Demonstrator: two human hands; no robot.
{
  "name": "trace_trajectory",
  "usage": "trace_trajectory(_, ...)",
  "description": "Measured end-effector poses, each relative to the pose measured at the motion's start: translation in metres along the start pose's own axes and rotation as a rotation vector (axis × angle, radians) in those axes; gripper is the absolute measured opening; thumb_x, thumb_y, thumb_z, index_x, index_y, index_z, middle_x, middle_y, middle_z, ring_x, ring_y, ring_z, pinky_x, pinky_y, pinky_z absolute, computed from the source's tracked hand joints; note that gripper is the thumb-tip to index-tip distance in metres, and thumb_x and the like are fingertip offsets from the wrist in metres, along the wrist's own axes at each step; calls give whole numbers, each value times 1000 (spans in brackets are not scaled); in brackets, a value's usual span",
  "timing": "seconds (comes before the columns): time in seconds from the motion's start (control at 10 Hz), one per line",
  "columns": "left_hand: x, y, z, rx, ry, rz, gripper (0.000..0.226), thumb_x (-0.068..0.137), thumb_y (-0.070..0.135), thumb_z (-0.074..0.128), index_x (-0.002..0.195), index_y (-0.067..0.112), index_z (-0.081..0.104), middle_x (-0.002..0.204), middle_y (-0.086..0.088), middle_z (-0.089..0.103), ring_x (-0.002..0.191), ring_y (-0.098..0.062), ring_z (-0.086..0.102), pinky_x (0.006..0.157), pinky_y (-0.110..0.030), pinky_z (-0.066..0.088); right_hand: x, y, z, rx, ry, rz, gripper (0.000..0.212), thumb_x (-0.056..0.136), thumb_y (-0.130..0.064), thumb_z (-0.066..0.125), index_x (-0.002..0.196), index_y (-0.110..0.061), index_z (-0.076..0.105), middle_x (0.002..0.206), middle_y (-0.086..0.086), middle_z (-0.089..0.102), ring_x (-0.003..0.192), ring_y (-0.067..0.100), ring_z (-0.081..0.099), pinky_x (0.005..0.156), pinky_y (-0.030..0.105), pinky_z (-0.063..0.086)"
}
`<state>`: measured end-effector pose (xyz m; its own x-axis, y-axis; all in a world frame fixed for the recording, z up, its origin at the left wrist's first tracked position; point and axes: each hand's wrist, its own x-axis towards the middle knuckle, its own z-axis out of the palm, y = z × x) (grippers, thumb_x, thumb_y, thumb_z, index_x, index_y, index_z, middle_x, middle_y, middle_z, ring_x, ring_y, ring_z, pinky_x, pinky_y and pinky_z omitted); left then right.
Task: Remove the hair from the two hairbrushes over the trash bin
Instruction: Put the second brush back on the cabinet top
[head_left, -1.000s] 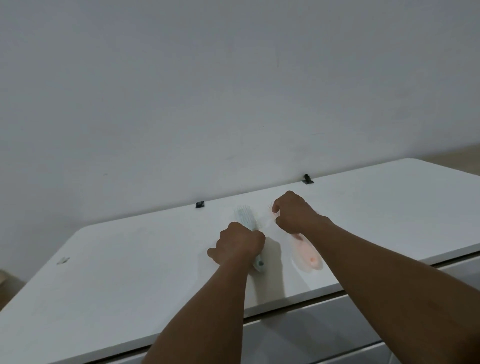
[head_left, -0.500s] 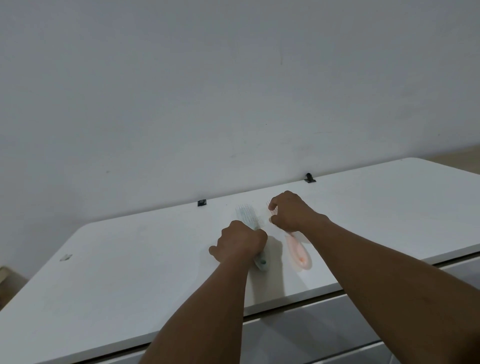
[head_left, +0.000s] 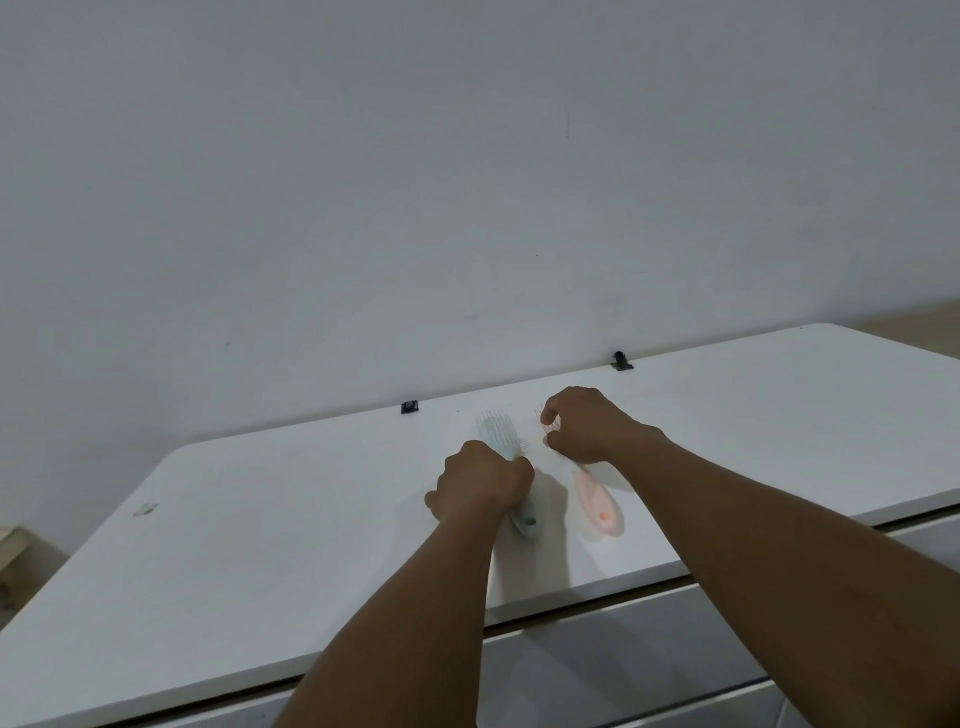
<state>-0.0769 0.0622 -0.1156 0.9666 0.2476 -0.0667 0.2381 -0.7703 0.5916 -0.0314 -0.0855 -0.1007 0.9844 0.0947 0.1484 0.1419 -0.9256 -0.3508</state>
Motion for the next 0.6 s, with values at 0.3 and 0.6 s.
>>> trace_trajectory(0.3, -6, -3, -16, -15, -28, 21, 29, 82, 40, 59, 99, 19, 51, 101, -2, 60, 101, -28, 63, 99, -44, 50, -11, -6, -19, 35, -27, 14, 33, 92, -21, 61, 125, -16, 64, 136, 3, 57, 123, 21, 54, 93, 26, 42)
trace_trajectory(0.6, -14, 18, -48, 7, 30, 204, 20, 82, 33, 56, 84, 14, 51, 89, -3, 59, 80, -23, 59, 76, -34, 48, -33, -17, -66, 20, -11, 29, 36, 90, -29, 60, 126, -24, 60, 135, 1, 55, 115, 20, 56, 95, 30, 45)
